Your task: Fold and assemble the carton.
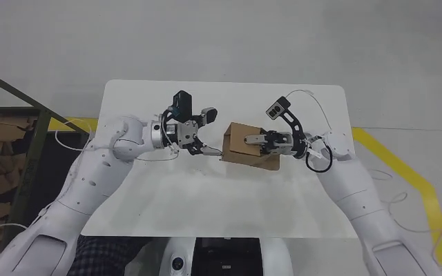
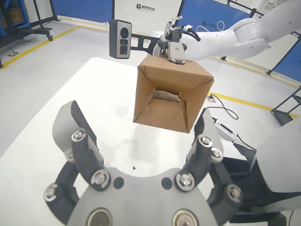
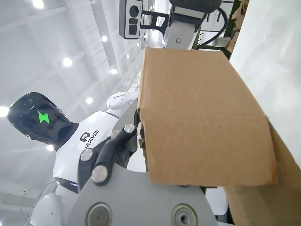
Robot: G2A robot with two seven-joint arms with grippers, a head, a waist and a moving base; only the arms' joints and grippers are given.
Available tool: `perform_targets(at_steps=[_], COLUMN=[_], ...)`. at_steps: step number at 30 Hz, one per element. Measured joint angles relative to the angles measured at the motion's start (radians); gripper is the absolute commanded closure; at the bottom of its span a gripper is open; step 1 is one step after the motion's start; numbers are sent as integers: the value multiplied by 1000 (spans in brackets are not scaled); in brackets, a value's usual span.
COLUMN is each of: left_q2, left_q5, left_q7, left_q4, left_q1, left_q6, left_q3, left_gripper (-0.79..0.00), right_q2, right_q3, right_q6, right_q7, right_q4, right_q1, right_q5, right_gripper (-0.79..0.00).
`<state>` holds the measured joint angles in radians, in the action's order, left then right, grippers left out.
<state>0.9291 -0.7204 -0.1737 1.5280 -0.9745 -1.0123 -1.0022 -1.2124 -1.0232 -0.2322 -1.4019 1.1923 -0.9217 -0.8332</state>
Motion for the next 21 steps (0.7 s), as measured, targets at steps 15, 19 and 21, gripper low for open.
perform_targets(at_steps=[15,19,21], left_q2=[-70,-83,-85], left_q5=[-347,-381,-363], left_q7=[571,607,617], left_q4=[-107,-135,-146], left_q1=[96,134,157], left_q6=[0,0,0], left_q3=[241,303,336], left_gripper=[-785,-785,-785], right_q2=[-10,-14,-16], right_q3=[4,14,18], right_q6=[-21,-27,-33], right_q7=[-26,-25,-21], right_q4=[-36,-31,-28], right_q1=[15,16,16], right_q5=[1,11,21], right_gripper=[0,0,0])
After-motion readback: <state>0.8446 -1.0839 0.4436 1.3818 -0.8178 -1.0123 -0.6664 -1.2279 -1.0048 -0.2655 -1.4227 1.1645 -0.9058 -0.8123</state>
